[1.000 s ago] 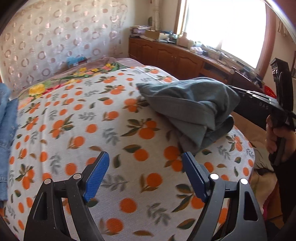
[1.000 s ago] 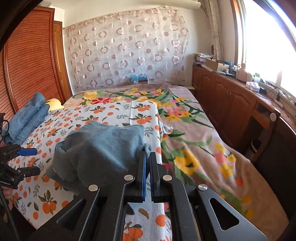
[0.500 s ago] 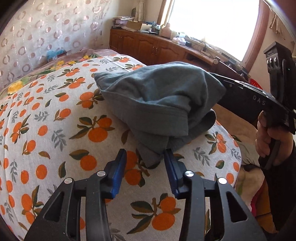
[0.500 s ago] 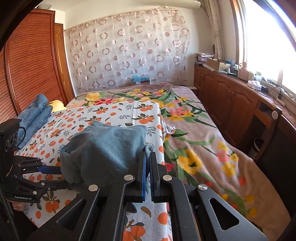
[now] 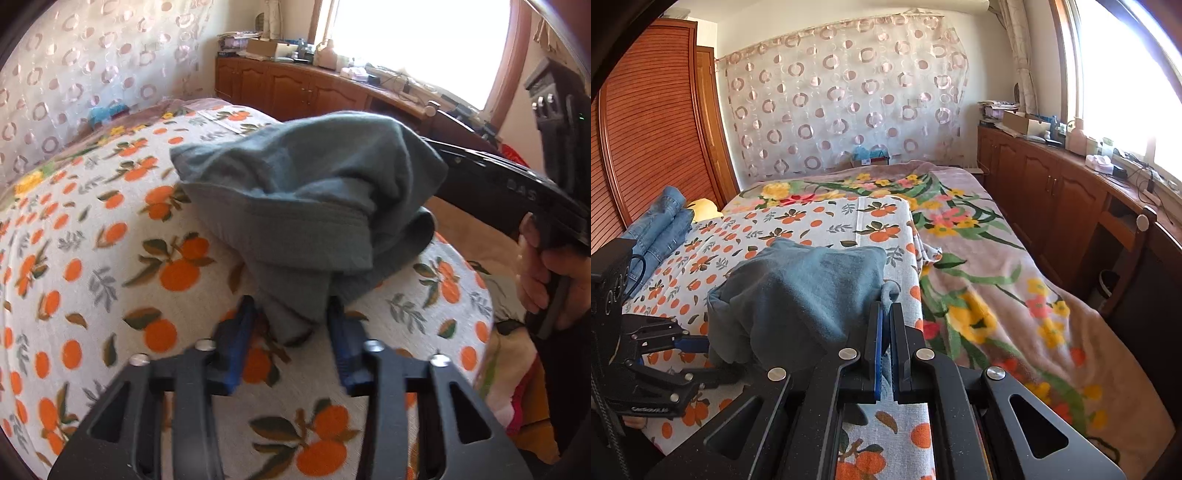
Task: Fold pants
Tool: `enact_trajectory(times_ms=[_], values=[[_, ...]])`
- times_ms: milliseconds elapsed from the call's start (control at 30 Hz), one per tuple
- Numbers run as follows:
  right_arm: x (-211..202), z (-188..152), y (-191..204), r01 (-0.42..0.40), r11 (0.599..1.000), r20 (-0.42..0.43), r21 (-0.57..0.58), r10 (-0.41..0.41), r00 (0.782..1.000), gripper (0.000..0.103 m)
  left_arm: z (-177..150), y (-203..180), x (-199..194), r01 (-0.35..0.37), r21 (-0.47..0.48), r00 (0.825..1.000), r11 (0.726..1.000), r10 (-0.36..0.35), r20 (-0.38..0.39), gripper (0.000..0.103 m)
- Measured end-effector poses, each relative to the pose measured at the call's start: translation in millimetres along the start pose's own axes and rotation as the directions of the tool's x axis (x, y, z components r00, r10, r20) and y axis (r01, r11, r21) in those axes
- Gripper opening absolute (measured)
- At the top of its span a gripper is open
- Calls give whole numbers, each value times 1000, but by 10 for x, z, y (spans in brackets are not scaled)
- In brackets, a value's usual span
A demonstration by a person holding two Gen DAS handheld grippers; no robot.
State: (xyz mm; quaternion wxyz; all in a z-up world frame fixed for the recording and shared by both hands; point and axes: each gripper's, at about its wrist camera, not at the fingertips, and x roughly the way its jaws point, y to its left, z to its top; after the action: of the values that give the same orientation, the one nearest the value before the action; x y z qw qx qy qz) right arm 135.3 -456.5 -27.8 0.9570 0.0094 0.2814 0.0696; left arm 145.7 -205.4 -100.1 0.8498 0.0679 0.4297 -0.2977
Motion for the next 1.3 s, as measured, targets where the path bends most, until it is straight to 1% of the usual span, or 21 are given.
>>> enact_trajectory(times_ms=[33, 133, 200, 333, 433, 533, 600, 667, 767, 833, 933, 1067, 1133, 1167, 1200, 1267, 1300], values=[[-3, 2, -4, -3, 1000, 1, 3, 3, 1000, 3, 7, 27, -12, -6, -9, 1000, 1000, 6, 2, 20], [-16, 12, 0, -11, 1000, 5, 4, 11, 1000, 3, 23, 164, -156, -4, -52, 999, 999, 6, 45, 9], [-21, 24, 17, -17, 1000, 11, 1, 17, 1000, 3, 55, 288, -341, -30, -67, 996, 997, 36, 88, 7], [-38, 84, 117, -48, 999, 34, -5, 48, 998, 3, 143, 563, -798, -83, -104, 980, 991, 100, 171, 6], [-60, 168, 269, -87, 996, 60, -24, 88, 994, 3, 195, 772, -1177, -133, -125, 961, 983, 159, 228, 6], [-88, 257, 441, -133, 990, 89, -44, 137, 987, 3, 218, 947, -1579, -178, -146, 936, 973, 213, 280, 6], [-109, 314, 563, -172, 983, 101, -58, 177, 979, 3, 191, 1058, -1865, -210, -161, 916, 964, 251, 313, 6], [-126, 340, 665, -201, 977, 113, -75, 209, 972, 3, 150, 1127, -2075, -231, -171, 899, 958, 277, 339, 6], [-107, 308, 777, -245, 965, 107, -96, 255, 961, 3, 103, 1191, -2228, -244, -172, 890, 954, 291, 352, 6], [-36, 236, 805, -230, 966, 86, -117, 241, 967, 3, 36, 1198, -2219, -247, -163, 896, 955, 289, 338, 6], [162, 110, 779, -202, 972, 21, -123, 206, 978, 3, -110, 1215, -2018, -246, -145, 917, 958, 279, 286, 6], [368, -37, 677, -183, 976, -62, -116, 177, 982, 3, -327, 1213, -1719, -222, -155, 940, 963, 253, 228, 6], [418, -79, 628, -179, 978, -87, -109, 170, 982, 3, -442, 1243, -1584, -207, -168, 950, 964, 239, 201, 6], [433, -86, 645, -176, 978, -94, -112, 166, 982, 5, -470, 1223, -1541, -204, -173, 953, 964, 236, 191, 6], [441, -88, 638, -163, 980, -97, -117, 152, 984, 11, -514, 1234, -1493, -199, -180, 956, 963, 232, 182, 6], [445, -71, 671, -133, 983, -91, -126, 122, 988, 20, -568, 1227, -1430, -191, -188, 960, 963, 223, 167, 6], [432, -47, 705, -133, 983, -84, -125, 123, 989, 22, -589, 1219, -1421, -191, -188, 961, 963, 222, 163, 6]])
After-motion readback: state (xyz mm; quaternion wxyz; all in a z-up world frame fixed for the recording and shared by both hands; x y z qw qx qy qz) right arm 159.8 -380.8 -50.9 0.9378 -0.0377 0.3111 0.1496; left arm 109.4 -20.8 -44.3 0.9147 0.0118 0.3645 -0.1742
